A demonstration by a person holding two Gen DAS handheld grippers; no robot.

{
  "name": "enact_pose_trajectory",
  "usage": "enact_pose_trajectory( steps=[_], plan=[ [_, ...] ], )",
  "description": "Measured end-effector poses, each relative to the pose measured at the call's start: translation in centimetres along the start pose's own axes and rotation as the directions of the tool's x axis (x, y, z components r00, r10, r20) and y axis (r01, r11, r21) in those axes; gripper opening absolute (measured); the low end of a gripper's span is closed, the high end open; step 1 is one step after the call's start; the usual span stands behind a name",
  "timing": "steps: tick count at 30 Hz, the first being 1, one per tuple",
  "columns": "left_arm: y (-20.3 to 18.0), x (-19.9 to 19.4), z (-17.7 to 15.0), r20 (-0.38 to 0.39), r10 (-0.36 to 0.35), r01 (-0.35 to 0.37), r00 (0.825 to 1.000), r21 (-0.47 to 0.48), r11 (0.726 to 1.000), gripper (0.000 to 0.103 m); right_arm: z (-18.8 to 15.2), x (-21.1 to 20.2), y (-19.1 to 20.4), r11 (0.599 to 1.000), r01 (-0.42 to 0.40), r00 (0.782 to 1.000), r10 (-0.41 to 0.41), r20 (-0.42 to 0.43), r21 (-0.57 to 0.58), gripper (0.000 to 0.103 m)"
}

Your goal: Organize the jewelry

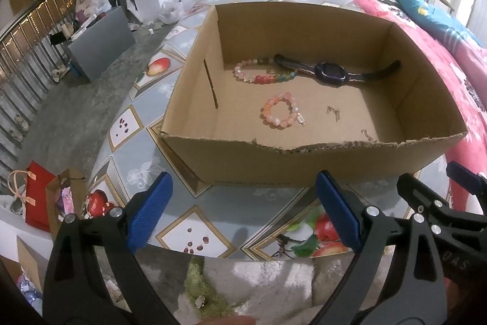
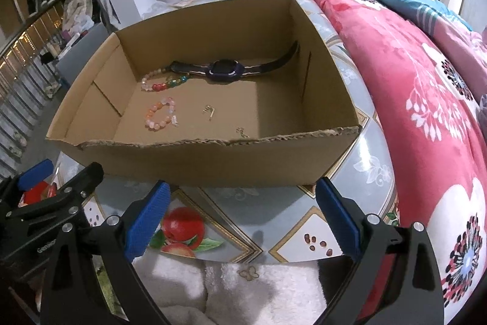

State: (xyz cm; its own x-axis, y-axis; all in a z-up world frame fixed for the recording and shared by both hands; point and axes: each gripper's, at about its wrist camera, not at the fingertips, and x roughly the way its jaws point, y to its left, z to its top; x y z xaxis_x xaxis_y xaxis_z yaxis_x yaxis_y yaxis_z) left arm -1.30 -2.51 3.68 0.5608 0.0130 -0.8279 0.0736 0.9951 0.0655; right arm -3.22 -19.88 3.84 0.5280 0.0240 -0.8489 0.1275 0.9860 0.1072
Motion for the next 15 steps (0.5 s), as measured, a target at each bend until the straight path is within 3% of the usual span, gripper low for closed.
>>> enact_pose_trajectory(
  steps=[15],
  plan=[
    [-0.12, 0.44, 0.23, -0.017, -0.008, 0.008, 1.0, 0.0, 1.0, 0.091, 0.27, 0.08, -0.03, 1.0, 0.017, 1.0, -0.017, 0.002, -0.01, 0.094]
  ],
)
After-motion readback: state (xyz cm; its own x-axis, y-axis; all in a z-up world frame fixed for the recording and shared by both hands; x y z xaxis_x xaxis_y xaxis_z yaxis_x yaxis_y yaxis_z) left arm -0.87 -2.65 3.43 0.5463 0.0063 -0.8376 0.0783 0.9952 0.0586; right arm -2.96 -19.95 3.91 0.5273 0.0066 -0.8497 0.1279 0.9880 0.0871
